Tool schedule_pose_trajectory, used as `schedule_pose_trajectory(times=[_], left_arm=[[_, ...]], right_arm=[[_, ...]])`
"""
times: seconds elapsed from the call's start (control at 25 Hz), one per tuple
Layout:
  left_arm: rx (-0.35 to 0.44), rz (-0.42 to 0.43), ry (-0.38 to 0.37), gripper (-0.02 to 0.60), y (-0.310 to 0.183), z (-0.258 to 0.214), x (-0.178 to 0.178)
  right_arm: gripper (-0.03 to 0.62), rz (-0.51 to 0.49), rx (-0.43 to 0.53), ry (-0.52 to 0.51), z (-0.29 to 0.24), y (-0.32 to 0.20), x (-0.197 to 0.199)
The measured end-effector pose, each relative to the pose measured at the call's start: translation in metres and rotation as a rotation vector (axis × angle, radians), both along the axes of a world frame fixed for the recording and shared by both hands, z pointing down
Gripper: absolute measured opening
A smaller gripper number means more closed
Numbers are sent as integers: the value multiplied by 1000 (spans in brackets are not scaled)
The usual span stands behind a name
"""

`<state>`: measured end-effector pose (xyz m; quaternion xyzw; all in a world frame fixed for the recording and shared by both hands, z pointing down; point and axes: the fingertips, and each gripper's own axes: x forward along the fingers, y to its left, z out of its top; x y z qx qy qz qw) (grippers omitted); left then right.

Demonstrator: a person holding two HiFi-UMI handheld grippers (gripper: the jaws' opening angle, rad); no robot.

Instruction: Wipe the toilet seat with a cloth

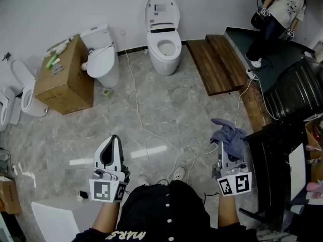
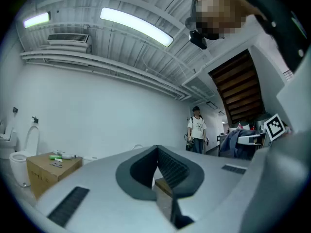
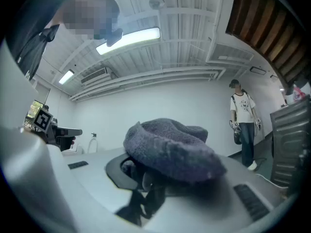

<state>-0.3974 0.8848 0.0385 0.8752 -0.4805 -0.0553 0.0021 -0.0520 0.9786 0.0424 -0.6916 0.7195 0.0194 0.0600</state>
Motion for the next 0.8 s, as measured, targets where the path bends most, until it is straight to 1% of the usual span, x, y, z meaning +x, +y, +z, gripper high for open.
schedule_pose_trajectory(times=[0.12, 0.32, 0.4, 0.56, 0.64, 0.76, 0.8], left_arm=[[8, 8, -1, 11, 1, -7, 10], [2, 16, -6, 11, 2, -6, 18], [3, 17, -8, 11, 2, -6, 21], [-7, 4, -14, 11, 3, -2, 32], [-22, -10, -17, 11, 5, 2, 40], [-21, -38, 2, 11, 4, 1, 50], [-33, -49, 3, 11, 3, 3, 53]], right_arm=[[94, -4, -1, 1, 2, 0, 2], [94, -26, -3, 25, 1, -1, 0], [94, -25, 7, 12, 1, -1, 3], [95, -12, 38, -63, -1, 4, 26], [95, -13, 40, -66, 0, 5, 38], [95, -11, 43, -60, 2, 5, 58], [95, -15, 46, -63, 2, 4, 64]])
